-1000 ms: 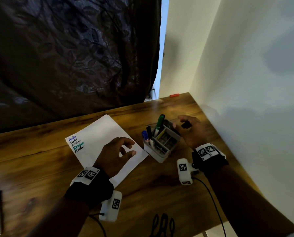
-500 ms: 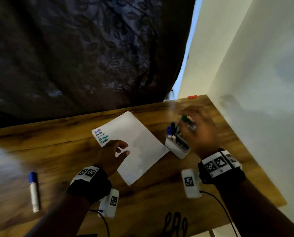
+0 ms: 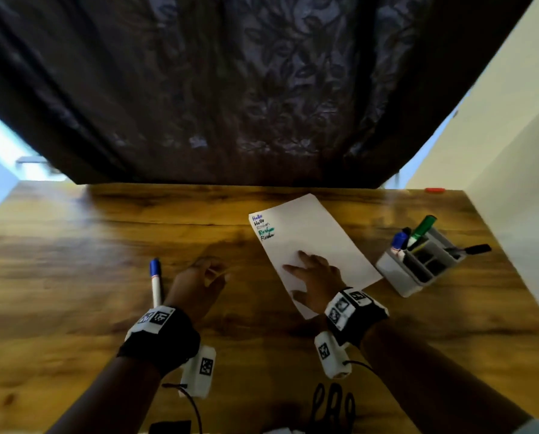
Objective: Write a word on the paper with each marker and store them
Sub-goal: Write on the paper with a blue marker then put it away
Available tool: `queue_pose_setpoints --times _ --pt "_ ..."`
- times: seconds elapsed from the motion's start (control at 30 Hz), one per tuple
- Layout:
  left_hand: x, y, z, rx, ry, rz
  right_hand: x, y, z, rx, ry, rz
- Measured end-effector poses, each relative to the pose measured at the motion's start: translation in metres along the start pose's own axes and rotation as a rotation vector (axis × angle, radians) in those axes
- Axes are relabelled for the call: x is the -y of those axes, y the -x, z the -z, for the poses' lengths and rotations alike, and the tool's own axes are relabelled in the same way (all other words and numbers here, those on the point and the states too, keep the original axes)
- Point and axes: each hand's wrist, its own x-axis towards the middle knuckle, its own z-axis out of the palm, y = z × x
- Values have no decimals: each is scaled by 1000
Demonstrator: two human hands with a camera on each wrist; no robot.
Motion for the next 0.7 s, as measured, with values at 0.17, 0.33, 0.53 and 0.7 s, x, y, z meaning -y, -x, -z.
queue_pose_setpoints --times 0.17,0.33,0.53,0.7 --pt "46 12 24 -42 123 67 -8 20 -6 41 -13 119" --pt "72 19 44 -148 130 94 -13 34 -17 45 -4 203" --pt "98 20 60 -154 166 133 -10 37 -20 46 3 263" --pt "113 23 68 -169 170 133 13 38 -20 50 4 360"
